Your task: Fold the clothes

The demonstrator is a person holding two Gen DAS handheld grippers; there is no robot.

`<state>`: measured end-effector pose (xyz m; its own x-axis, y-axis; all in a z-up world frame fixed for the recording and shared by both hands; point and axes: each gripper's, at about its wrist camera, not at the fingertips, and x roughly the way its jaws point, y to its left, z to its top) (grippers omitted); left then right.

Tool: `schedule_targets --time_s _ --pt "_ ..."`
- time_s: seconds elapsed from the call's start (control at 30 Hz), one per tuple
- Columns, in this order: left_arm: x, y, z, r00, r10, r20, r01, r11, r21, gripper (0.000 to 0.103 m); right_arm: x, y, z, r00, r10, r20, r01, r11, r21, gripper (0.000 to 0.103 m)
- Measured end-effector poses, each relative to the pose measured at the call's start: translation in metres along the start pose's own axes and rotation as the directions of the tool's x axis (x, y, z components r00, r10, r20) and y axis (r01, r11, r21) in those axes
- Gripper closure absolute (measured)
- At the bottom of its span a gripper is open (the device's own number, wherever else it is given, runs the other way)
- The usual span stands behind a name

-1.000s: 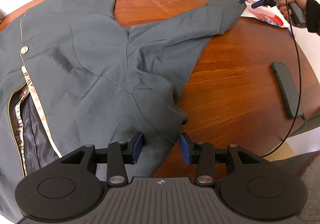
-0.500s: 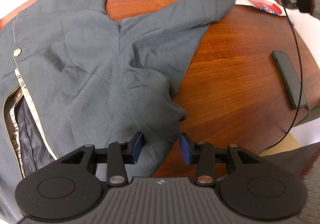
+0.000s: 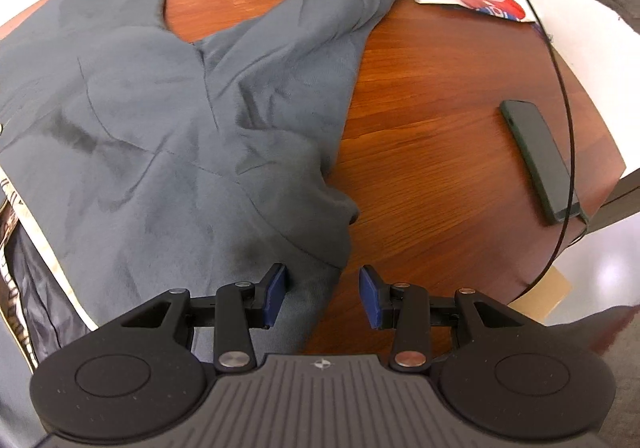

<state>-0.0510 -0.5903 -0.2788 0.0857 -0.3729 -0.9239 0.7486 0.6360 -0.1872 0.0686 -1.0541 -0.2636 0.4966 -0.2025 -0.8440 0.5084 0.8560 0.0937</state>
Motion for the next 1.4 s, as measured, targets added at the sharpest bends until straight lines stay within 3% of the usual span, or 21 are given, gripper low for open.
schedule_targets --time_s 0.03,0.17,0.23,0.77,0.93,1.17,1.4 --pt "-0.002 0.002 -0.001 1.000 -0.002 0.005 0.002 1.000 -0.011 0.061 0.003 -0.002 -0.001 1.000 -0.005 -0.011 0.005 1.000 -0.001 0.094" --pt "-0.011 0.012 -0.006 0.999 -0.035 0.021 0.037 0.997 -0.069 0.054 0.003 0.000 -0.006 0.999 -0.052 0.006 0.052 0.998 -0.032 0.053" --pt "-0.018 0.015 -0.010 0.999 -0.044 0.027 0.046 0.995 -0.091 0.053 -0.002 0.001 -0.007 0.998 -0.066 0.021 0.067 0.997 -0.047 0.046" --pt "-0.042 0.023 -0.023 0.997 -0.001 0.072 0.012 0.987 -0.159 0.049 -0.046 0.029 -0.044 0.999 0.036 0.033 -0.031 0.989 -0.141 0.039" --pt "-0.050 0.034 -0.029 0.993 0.052 0.105 -0.030 0.978 -0.206 0.047 -0.060 0.042 -0.059 0.997 0.073 0.027 -0.067 0.982 -0.178 0.036" --pt "-0.066 0.059 -0.041 0.979 0.142 0.148 -0.093 0.950 -0.297 0.046 -0.077 0.063 -0.077 0.991 0.134 0.008 -0.129 0.969 -0.212 0.035" --pt "-0.088 0.096 -0.063 0.962 0.209 0.176 -0.119 0.899 -0.421 0.044 -0.099 0.098 -0.095 0.983 0.185 0.000 -0.179 0.953 -0.246 0.035"
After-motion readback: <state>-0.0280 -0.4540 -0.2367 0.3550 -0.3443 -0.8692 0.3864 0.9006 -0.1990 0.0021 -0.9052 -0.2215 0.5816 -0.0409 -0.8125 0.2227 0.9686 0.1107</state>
